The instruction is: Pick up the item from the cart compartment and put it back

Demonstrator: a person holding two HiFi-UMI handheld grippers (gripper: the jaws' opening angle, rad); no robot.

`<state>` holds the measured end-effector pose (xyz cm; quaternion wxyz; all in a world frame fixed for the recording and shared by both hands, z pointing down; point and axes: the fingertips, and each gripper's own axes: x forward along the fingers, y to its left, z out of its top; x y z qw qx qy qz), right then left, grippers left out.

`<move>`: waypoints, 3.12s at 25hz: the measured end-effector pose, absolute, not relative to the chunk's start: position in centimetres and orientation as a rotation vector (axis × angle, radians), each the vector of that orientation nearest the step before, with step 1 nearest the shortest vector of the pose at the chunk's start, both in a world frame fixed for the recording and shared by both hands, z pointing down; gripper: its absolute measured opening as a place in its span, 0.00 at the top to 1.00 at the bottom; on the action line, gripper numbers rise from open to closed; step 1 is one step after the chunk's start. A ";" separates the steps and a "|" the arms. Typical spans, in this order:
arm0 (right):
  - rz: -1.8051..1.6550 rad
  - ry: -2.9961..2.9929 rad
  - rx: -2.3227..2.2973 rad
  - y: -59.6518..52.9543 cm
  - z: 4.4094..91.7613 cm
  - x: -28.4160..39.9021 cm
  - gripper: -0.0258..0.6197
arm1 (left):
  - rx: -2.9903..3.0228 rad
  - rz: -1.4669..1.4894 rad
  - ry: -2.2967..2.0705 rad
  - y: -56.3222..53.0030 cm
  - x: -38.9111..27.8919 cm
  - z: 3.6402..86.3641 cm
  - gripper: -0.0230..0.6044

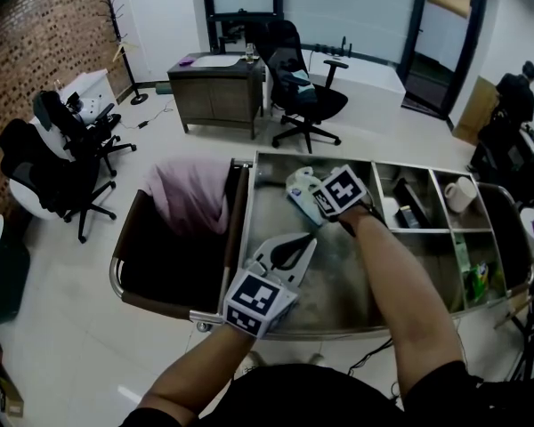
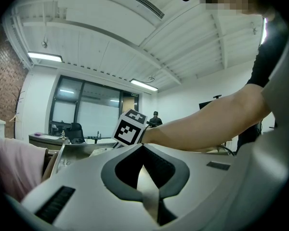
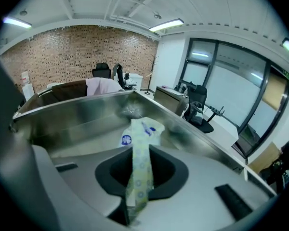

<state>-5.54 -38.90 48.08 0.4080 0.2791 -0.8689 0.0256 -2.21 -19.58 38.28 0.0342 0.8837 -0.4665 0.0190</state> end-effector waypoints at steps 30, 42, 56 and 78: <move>0.101 -2.631 0.874 -30.3 35.5 -1.6 0.94 | 2.721 0.063 -1.438 -19.5 -2.3 38.3 0.96; 0.077 -2.854 0.971 -24.3 30.4 2.6 0.94 | 2.723 0.062 -1.433 -19.4 -2.1 38.1 0.96; 0.125 -2.988 1.111 -19.9 30.5 6.7 0.94 | 2.734 0.053 -1.426 -19.3 -2.1 38.2 0.96; 0.174 -2.976 1.172 -18.8 34.8 7.9 0.94 | 2.737 0.051 -1.437 -19.3 -2.2 38.1 0.96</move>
